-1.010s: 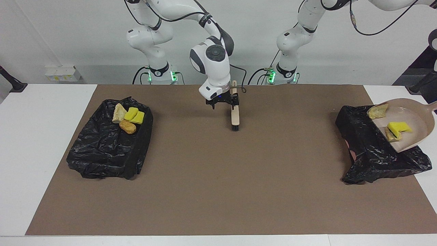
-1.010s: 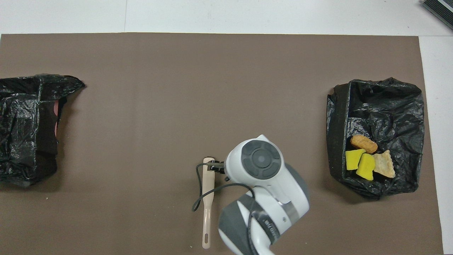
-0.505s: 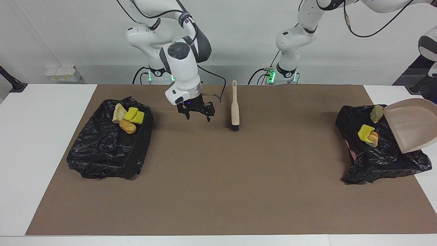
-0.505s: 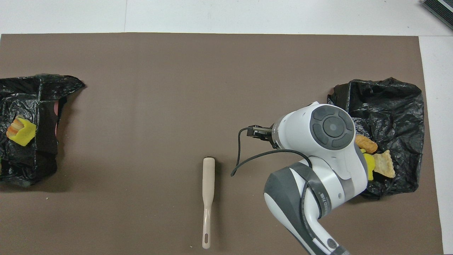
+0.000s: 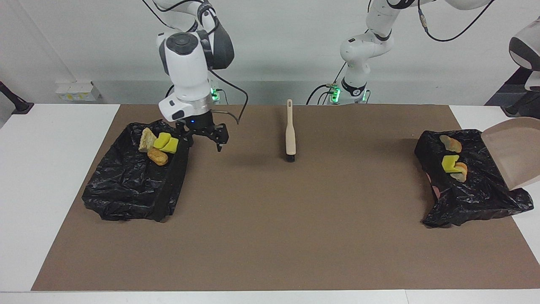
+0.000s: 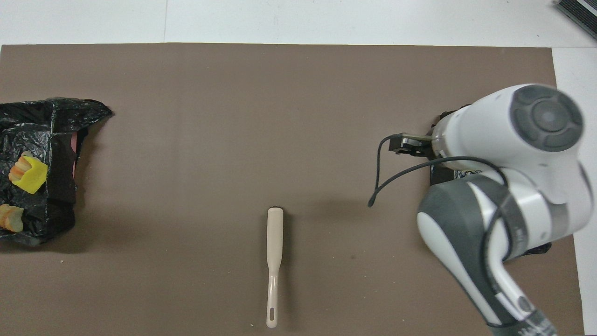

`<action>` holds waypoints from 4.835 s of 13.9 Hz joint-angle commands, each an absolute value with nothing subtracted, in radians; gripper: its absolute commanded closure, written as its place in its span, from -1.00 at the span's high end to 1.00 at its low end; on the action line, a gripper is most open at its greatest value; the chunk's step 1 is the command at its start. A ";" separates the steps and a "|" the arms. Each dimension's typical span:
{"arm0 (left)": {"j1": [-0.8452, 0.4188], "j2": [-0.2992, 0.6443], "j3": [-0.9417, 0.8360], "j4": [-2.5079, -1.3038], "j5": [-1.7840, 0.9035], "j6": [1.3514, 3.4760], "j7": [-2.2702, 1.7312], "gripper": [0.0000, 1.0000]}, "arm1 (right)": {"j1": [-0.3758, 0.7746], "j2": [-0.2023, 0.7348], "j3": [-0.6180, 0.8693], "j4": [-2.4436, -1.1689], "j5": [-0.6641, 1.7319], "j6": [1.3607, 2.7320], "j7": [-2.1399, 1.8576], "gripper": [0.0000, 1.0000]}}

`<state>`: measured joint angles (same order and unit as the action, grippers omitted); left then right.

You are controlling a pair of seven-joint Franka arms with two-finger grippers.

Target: Sweep and dump trash in bin

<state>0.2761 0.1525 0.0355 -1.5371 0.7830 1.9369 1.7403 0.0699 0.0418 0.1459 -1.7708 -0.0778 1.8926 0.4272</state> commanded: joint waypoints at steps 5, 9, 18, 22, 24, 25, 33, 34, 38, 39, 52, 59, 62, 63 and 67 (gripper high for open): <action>0.164 0.109 0.038 -1.548 0.554 1.585 1.380 -1.00 | -0.006 -0.084 0.026 -1.694 -0.069 1.666 0.143 1.00; 0.173 0.051 0.038 -1.645 0.381 1.589 1.321 -1.00 | -0.005 -0.124 -0.026 -1.637 -0.061 1.530 0.068 1.00; -0.165 -0.115 0.034 -1.924 0.218 1.643 0.731 -1.00 | -0.011 -0.133 -0.058 -1.646 -0.025 1.555 0.025 1.00; -0.374 -0.115 0.034 -1.911 0.126 1.660 0.411 -1.00 | -0.009 -0.137 -0.058 -1.647 -0.026 1.551 0.023 1.00; -0.461 -0.100 0.031 -1.899 0.071 1.710 0.262 -1.00 | -0.009 -0.135 -0.060 -1.647 -0.026 1.555 0.021 1.00; -0.513 -0.078 0.034 -1.898 0.052 1.750 0.168 -1.00 | -0.009 -0.135 -0.060 -1.647 -0.026 1.555 0.021 1.00; -0.699 0.184 0.026 -1.787 -0.043 1.976 -0.253 -1.00 | 0.055 -0.133 -0.126 -1.646 -0.026 1.562 0.021 1.00; -0.718 0.208 0.025 -1.787 -0.035 1.988 -0.314 -1.00 | 0.054 -0.133 -0.124 -1.646 -0.026 1.562 0.021 1.00; -0.727 0.251 0.026 -1.804 -0.034 2.008 -0.475 -1.00 | 0.054 -0.135 -0.121 -1.647 -0.025 1.560 0.021 1.00; -0.727 0.259 0.025 -1.821 -0.034 2.035 -0.476 -1.00 | 0.054 -0.135 -0.120 -1.647 -0.025 1.560 0.021 1.00; -0.510 0.226 0.041 -1.809 -0.041 2.056 -0.216 1.00 | 0.048 -0.144 -0.123 -1.655 -0.025 1.536 0.005 1.00; -0.289 0.152 0.041 -1.766 -0.040 2.031 -0.084 1.00 | 0.049 -0.144 -0.117 -1.655 -0.025 1.546 0.008 1.00; -0.207 0.146 0.041 -1.688 -0.043 1.896 -0.054 1.00 | 0.049 -0.144 -0.117 -1.655 -0.025 1.534 0.005 1.00; -0.190 0.146 0.043 -1.668 -0.041 1.875 -0.054 1.00 | 0.049 -0.146 -0.117 -1.655 -0.025 1.529 0.005 1.00; -0.080 0.137 0.048 -1.632 -0.034 1.763 -0.042 1.00 | 0.049 -0.146 -0.117 -1.655 -0.026 1.520 -0.015 1.00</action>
<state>-0.1247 0.1361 0.0539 -1.6628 -0.0271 1.8275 -0.0616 0.0584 -0.1342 -0.1173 -1.6481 -0.0490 1.5345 0.0297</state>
